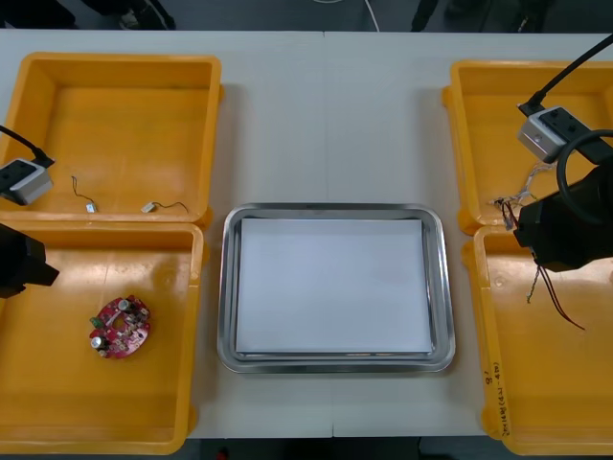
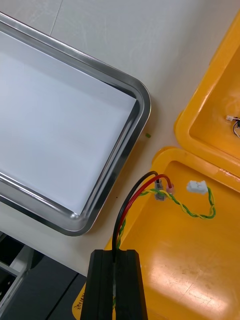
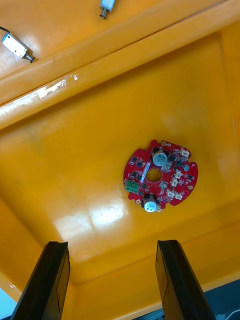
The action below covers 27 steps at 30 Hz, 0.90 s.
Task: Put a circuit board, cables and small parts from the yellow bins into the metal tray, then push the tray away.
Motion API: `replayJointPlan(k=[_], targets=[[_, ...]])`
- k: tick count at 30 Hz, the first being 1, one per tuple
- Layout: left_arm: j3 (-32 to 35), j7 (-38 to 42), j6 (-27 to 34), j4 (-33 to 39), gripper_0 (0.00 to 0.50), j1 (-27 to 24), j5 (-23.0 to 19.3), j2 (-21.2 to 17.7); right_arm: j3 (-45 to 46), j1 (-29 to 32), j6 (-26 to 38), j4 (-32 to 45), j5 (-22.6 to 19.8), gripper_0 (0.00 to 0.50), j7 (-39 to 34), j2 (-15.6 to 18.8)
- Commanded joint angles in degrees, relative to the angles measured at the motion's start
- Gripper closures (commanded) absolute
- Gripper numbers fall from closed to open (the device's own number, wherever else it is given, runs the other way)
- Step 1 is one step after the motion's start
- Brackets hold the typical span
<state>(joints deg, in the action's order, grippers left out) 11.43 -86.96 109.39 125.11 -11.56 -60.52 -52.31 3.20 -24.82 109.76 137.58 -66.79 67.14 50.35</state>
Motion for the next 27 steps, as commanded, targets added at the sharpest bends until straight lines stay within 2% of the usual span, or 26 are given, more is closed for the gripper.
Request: replayJointPlan(k=[1, 5, 12, 19, 23, 27], targets=[[1.5, 1.2, -0.2, 0.1, 0.000, -1.9, 0.4, -3.1, -0.6, -1.5, 0.2, 1.5, 0.5, 0.500, 1.9, 2.3], [1.5, 0.5, -0.5, 0.2, 0.000, -1.8, 0.4, -3.1, -0.6, -1.4, 0.2, 1.6, 0.6, 0.500, 1.9, 2.3], [1.5, -5.4, -0.8, 0.0, 0.000, -1.7, 0.5, -3.1, -0.7, -1.4, 0.2, 1.5, 1.4, 0.500, 1.9, 2.3], [1.5, -6.0, -0.9, 0.0, 0.000, -1.4, -0.5, -3.1, -0.6, -1.4, 0.2, 1.5, 1.7, 0.500, 1.9, 2.3], [1.5, -4.4, -1.2, 0.0, 0.000, -1.3, -0.3, -3.1, -0.6, -1.5, 0.2, 1.5, 1.5, 0.500, 1.8, 2.3], [1.0, 1.5, -1.3, -0.2, 0.000, -1.1, -0.4, -2.9, -0.6, -1.4, 0.2, 1.5, 1.6, 0.500, 1.8, 2.3]])
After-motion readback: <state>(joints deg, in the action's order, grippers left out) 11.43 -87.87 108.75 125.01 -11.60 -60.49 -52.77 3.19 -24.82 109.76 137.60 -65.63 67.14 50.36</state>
